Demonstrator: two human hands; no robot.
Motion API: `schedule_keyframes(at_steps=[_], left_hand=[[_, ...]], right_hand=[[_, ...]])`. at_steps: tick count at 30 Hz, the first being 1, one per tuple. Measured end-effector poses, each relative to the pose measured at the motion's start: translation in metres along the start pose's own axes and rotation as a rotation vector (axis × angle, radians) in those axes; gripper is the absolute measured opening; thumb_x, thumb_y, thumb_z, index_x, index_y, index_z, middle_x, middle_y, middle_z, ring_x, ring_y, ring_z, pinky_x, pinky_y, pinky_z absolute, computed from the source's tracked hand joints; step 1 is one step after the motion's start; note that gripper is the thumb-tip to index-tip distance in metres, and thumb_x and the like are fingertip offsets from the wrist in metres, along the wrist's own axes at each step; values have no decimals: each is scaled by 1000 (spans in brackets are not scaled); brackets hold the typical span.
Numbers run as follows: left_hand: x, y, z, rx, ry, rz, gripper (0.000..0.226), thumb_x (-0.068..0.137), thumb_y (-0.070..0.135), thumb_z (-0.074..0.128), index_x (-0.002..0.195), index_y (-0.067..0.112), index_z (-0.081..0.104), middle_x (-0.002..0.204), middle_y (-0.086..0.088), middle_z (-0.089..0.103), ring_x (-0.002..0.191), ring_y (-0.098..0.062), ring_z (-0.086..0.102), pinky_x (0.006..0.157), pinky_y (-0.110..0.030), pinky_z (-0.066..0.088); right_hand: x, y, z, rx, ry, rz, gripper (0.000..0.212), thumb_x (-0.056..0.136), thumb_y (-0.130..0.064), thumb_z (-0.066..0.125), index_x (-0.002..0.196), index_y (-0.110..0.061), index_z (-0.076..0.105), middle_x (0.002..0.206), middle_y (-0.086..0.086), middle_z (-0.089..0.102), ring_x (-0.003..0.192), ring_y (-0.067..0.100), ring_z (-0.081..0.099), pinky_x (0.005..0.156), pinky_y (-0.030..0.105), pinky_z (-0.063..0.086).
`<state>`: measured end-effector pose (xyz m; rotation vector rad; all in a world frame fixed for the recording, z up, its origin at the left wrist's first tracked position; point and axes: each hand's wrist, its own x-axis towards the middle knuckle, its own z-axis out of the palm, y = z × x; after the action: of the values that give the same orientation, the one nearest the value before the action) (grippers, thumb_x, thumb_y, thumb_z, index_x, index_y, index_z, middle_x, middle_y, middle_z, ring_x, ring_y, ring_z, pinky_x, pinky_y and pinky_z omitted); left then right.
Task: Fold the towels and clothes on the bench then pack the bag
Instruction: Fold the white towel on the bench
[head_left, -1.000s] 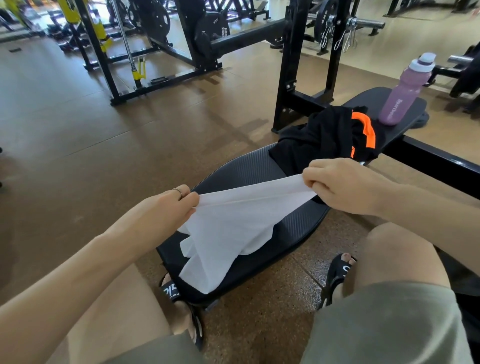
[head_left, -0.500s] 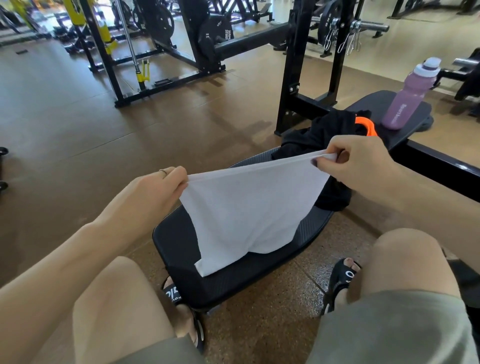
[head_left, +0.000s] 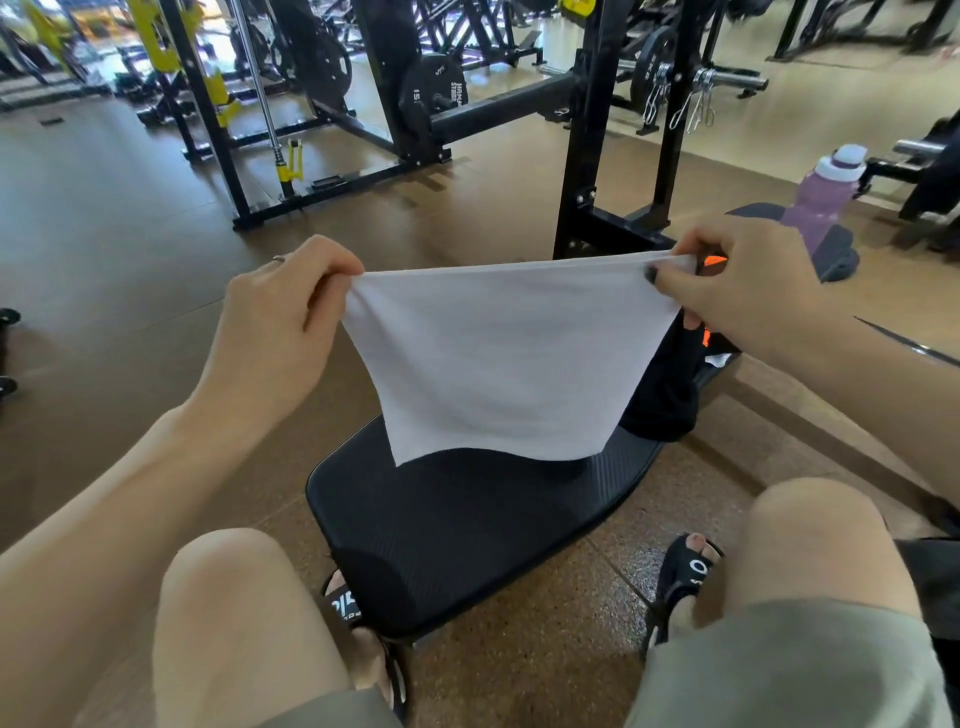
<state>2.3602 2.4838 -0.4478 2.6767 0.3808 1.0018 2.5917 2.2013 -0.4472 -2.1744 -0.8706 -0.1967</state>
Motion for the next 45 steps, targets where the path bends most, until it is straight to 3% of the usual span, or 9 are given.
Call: schedule_keyframes(at_steps=[4, 6, 9, 12, 15, 19, 26, 33, 45], left_hand=[[5, 26, 9, -64, 3, 71, 18, 100, 7, 55, 103, 15, 71, 92, 5, 70, 82, -8, 58, 77, -18, 44], [6, 43, 17, -136, -52, 89, 18, 99, 6, 57, 101, 17, 72, 93, 9, 70, 86, -8, 62, 80, -23, 48], [6, 68, 29, -265, -189, 89, 14, 97, 7, 60, 103, 18, 68, 93, 13, 70, 90, -6, 66, 80, -20, 51], [7, 81, 32, -399, -309, 65, 13, 97, 9, 64, 106, 16, 60, 93, 10, 73, 88, -6, 70, 78, -19, 55], [4, 84, 29, -481, -307, -3, 12, 95, 11, 67, 103, 13, 58, 90, 7, 74, 87, -10, 72, 78, -22, 57], [-6, 81, 30, -517, -284, -70, 11, 94, 16, 71, 97, 15, 60, 87, 4, 71, 84, -12, 70, 75, -26, 57], [-33, 79, 43, -573, -250, -126, 9, 95, 15, 68, 96, 16, 59, 89, 10, 65, 88, -14, 68, 73, -19, 54], [-26, 83, 40, -519, -138, -24, 5, 96, 11, 67, 98, 13, 63, 89, 11, 65, 85, -8, 66, 72, -12, 48], [-57, 43, 60, -37, -182, 164, 10, 98, 13, 49, 102, 12, 59, 97, 4, 53, 64, -24, 54, 56, -40, 51]], right_hand=[[3, 8, 6, -205, -180, 146, 30, 87, -4, 63, 110, -14, 46, 88, 11, 66, 65, 22, 68, 63, 43, 58], [-4, -4, 16, -273, -260, 72, 49, 83, 2, 61, 125, -17, 43, 110, 10, 63, 80, 27, 65, 68, 43, 56], [-24, -48, 33, 195, -469, -47, 58, 89, -2, 64, 139, -26, 46, 129, -8, 58, 72, 20, 72, 62, 32, 60], [-30, -74, 45, 566, -584, -36, 42, 91, 5, 62, 128, -15, 57, 116, 3, 68, 69, 26, 72, 60, 35, 60], [-27, -73, 46, 597, -567, -36, 28, 91, 2, 66, 117, -8, 64, 90, 13, 72, 65, 24, 71, 62, 31, 59], [-27, -66, 43, 630, -651, 11, 18, 94, -2, 65, 113, -2, 67, 78, 10, 73, 68, 25, 73, 65, 32, 61], [-30, -67, 40, 642, -553, 16, 7, 97, 2, 59, 100, 4, 65, 85, 23, 68, 69, 33, 73, 61, 35, 62], [-26, -77, 32, 382, -539, -153, 7, 97, -9, 60, 96, -11, 67, 82, 13, 72, 63, 27, 74, 60, 41, 62], [-15, -75, 23, 331, -249, -162, 9, 98, -8, 58, 93, -12, 64, 67, 5, 71, 51, 22, 68, 56, 29, 58]])
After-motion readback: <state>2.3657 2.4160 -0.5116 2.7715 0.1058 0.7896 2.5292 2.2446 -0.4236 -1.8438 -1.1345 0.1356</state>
